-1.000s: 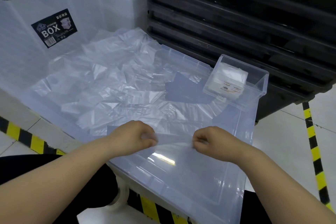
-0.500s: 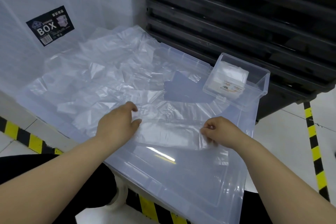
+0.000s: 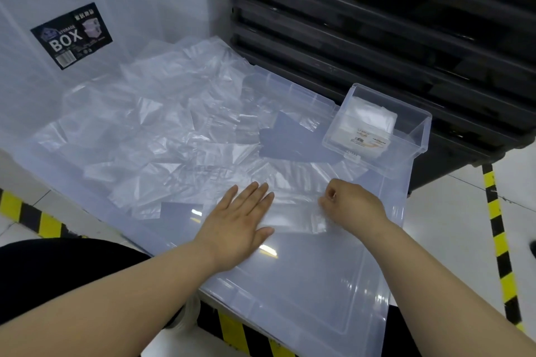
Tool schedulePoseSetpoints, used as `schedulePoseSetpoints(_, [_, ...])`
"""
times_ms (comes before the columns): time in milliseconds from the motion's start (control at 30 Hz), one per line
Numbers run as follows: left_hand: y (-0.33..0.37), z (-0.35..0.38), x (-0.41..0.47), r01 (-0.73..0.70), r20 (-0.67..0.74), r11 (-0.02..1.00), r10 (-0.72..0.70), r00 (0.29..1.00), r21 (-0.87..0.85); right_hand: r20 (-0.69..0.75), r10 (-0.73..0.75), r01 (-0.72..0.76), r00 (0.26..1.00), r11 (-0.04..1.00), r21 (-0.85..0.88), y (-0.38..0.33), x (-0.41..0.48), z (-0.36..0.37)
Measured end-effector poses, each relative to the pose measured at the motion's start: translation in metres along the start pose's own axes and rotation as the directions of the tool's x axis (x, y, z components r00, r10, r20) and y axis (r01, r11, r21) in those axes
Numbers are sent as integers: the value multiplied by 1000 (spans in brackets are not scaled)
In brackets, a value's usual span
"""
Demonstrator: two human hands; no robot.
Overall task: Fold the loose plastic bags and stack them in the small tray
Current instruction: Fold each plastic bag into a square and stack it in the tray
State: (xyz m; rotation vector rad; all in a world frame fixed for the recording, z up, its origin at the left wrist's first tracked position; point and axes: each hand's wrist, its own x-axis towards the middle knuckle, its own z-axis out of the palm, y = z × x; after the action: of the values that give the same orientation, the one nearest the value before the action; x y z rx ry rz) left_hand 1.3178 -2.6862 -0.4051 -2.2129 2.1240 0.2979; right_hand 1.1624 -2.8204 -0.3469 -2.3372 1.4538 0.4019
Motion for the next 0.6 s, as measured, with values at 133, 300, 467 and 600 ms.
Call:
schedulePoseSetpoints(133, [0, 3, 2, -8, 8, 1000, 8, 1000, -1, -277, 9, -88, 961, 957, -276, 7, -1, -2])
schedulePoseSetpoints(300, [-2, -5, 4, 4, -20, 1000, -4, 1000, -11, -465, -472, 393, 749, 882, -261, -15, -17, 51])
schedulePoseSetpoints(467, [-2, 4, 3, -109, 18, 994, 109, 994, 12, -172, -566, 519, 806, 816, -255, -21, -30, 61])
schedulePoseSetpoints(600, [-4, -14, 1, -6, 7, 999, 7, 1000, -54, -160, -557, 512, 815, 822, -250, -21, -23, 51])
